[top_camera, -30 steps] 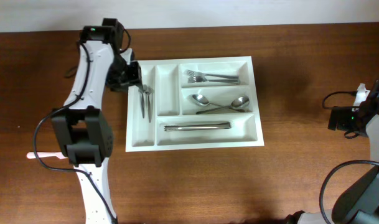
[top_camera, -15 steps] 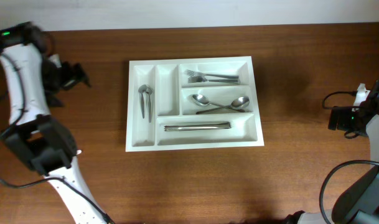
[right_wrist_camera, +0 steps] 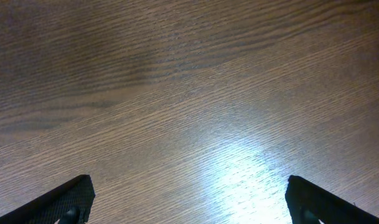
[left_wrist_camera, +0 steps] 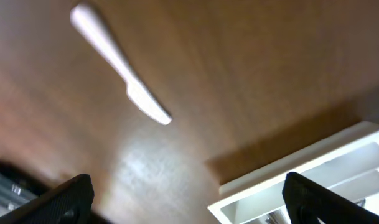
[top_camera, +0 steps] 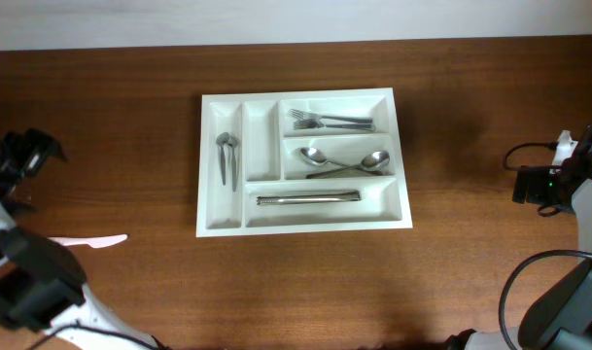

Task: Pack container
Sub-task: 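Move the left gripper down to the white plastic knife, then align the left gripper over the plastic knife handle and close, then lift the plastic knife and carry it into the tray's second compartment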

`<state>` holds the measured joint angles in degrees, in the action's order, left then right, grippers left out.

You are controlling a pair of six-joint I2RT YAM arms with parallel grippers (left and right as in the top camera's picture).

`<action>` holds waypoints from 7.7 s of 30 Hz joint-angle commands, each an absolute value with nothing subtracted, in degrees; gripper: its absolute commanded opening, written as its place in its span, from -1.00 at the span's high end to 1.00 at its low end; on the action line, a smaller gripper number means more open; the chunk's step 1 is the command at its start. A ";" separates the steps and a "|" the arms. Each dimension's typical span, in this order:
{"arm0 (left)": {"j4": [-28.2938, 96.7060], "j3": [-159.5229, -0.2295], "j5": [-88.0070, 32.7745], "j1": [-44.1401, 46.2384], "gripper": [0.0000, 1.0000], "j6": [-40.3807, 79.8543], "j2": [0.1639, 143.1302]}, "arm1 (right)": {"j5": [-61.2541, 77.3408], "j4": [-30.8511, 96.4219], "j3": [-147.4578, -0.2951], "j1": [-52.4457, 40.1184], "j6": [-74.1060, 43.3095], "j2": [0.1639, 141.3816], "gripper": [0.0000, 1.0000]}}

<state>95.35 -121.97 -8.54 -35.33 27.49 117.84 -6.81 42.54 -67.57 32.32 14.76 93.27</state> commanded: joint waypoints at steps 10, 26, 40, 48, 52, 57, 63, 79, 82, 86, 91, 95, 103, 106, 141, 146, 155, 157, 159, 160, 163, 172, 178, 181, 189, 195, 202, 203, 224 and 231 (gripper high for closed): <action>79.59 -95.44 -5.89 -36.97 -0.98 38.37 113.10 | -7.31 42.41 -67.40 32.32 14.11 93.17 -0.98; 65.80 -80.42 -0.03 -39.97 -0.98 38.94 113.10 | -7.31 42.41 -67.40 32.32 14.11 93.17 -0.98; 53.71 -74.17 -2.33 -39.92 -0.98 34.30 113.10 | -7.31 42.41 -67.40 32.32 14.11 93.17 -0.98; 51.11 -74.00 -2.17 -39.92 -0.98 33.10 113.10 | -7.31 42.41 -67.40 32.32 14.11 93.17 -0.98; 49.65 -73.34 -2.26 -39.92 -0.98 32.45 113.10 | -7.31 42.41 -67.40 32.32 14.11 93.17 -0.98; 46.50 -69.71 -3.51 -39.92 -0.98 32.38 113.10 | -7.31 42.41 -67.40 32.32 14.11 93.17 -0.98; 43.22 -64.84 -3.86 -39.92 -0.98 32.25 113.10 | -7.31 42.41 -67.40 32.32 14.11 93.17 -0.97; 45.12 -64.40 -3.60 -39.92 -0.98 32.29 113.10 | -7.31 42.41 -67.40 32.32 14.11 93.17 -0.98; 46.41 -65.76 -3.01 -39.92 -0.98 32.60 113.10 | -7.31 42.41 -67.40 32.32 14.11 93.17 -0.98; 50.28 -69.23 0.05 -39.92 -0.98 33.82 113.10 | -7.31 42.41 -67.40 32.32 14.11 93.17 -0.98; 53.04 -73.34 0.25 -39.92 -0.98 33.82 113.10 | -7.31 42.41 -67.40 32.32 14.11 93.17 -0.98; 53.06 -73.78 0.30 -39.92 -0.98 33.80 113.10 | -7.31 42.41 -67.40 32.32 14.11 93.17 -0.98; 52.64 -73.78 0.49 -39.92 -0.98 33.80 113.10 | -7.31 42.41 -67.40 32.32 14.11 93.17 -0.98; 52.64 -73.78 0.51 -39.92 -0.98 33.78 113.10 | -7.31 42.41 -67.40 32.32 14.11 93.17 -0.98; 47.64 -71.70 -2.92 -39.92 -0.98 33.82 113.12 | -7.31 42.41 -67.40 32.32 14.11 93.17 -0.98; 48.51 -71.55 -1.48 -39.92 -0.98 33.80 113.12 | -7.31 42.41 -67.40 32.32 14.11 93.17 -0.98; 48.49 -71.33 -1.21 -39.92 -0.98 33.80 113.12 | -7.31 42.41 -67.40 32.32 14.11 93.17 -0.98; 48.51 -71.33 -1.21 -39.92 -0.98 33.80 113.12 | -7.31 42.41 -67.40 32.32 14.11 93.17 -0.98; 48.82 -71.33 -1.06 -39.92 -0.98 33.85 113.12 | -7.31 42.41 -67.40 32.32 14.11 93.17 -0.98; 49.06 -71.29 -0.97 -39.92 -0.98 33.85 113.12 | -7.31 42.41 -67.40 32.32 14.11 93.17 -0.98; 50.04 -71.29 0.47 -39.92 -0.98 34.26 113.12 | -7.31 42.41 -67.40 32.32 14.11 93.17 -0.98; 50.76 -71.29 1.52 -39.92 -0.98 34.94 113.12 | -7.31 42.41 -67.40 32.32 14.11 93.17 -0.98; 49.95 -71.29 1.48 -39.92 -0.98 34.87 113.12 | -7.31 42.41 -67.40 32.32 14.11 93.17 -0.98; 49.93 -71.29 1.48 -39.92 -0.98 34.89 113.12 | -7.31 42.41 -67.40 32.32 14.11 93.17 -0.98; 49.98 -71.29 1.50 -39.92 -0.31 34.92 113.12 | -7.31 42.41 -67.40 32.32 14.11 93.17 -0.98; 49.98 -71.29 1.50 -39.92 0.46 34.94 113.12 | -7.31 42.41 -67.40 32.32 14.11 93.17 -0.98; 49.95 -71.29 1.50 -39.92 0.84 34.94 113.12 | -7.31 42.41 -67.40 32.32 14.11 93.17 -0.98; 49.95 -71.29 1.50 -39.92 0.90 34.94 113.12 | -7.31 42.41 -67.40 32.32 14.13 93.17 -0.98; 49.95 -77.97 -8.19 -29.71 0.96 23.20 107.55 | -7.31 42.41 -67.40 32.32 14.11 93.17 -0.98; 49.91 -84.23 -8.19 -18.52 0.96 22.17 102.10 | -7.31 42.41 -67.40 32.32 14.11 93.17 -0.98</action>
